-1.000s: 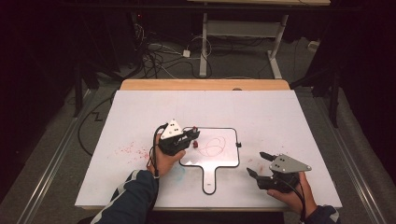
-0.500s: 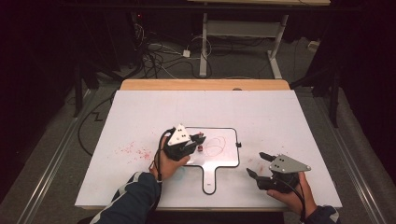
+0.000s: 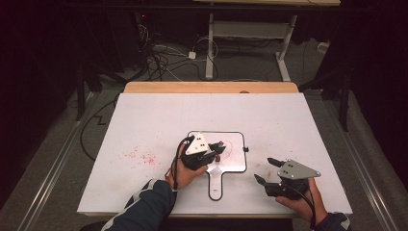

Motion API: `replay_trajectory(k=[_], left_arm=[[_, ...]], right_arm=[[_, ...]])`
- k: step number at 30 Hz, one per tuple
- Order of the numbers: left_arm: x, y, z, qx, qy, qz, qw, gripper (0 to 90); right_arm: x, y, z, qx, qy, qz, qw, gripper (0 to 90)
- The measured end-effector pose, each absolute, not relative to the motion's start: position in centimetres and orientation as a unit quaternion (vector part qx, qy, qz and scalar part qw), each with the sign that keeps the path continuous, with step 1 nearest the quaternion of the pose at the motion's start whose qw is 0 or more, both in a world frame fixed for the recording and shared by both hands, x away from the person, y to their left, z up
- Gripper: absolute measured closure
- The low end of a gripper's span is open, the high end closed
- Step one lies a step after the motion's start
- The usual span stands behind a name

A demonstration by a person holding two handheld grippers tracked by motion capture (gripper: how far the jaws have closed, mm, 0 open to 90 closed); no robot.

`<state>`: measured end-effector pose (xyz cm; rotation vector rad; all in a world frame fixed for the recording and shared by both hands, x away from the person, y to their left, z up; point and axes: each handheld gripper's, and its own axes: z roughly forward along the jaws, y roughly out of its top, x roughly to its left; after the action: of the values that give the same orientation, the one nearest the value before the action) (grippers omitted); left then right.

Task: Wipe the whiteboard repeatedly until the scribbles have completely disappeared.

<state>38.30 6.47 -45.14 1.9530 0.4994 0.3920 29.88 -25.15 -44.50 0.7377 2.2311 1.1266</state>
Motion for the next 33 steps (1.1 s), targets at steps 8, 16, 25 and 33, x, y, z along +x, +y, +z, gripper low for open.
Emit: replay_trajectory(k=[8, 16, 25, 33], left_arm=[[37.8, 7.4, -45.4, 0.805, 0.215, 0.128, 0.538, 78.9], [38.2, 7.4, -45.3, 0.813, 0.205, 0.167, 0.519, 78.9], [40.7, 9.1, -45.7, 0.786, 0.260, 0.173, 0.534, 78.9], [38.6, 5.7, -45.9, 0.794, 0.212, 0.146, 0.550, 78.9]], right_arm=[[29.9, -25.3, -44.5, 0.276, 0.825, 0.416, 0.266, 30.2], [29.8, -25.1, -44.5, 0.272, 0.828, 0.413, 0.264, 30.2], [29.9, -25.2, -44.5, 0.270, 0.828, 0.413, 0.265, 30.2], [29.8, -25.1, -44.5, 0.267, 0.830, 0.411, 0.266, 30.2]])
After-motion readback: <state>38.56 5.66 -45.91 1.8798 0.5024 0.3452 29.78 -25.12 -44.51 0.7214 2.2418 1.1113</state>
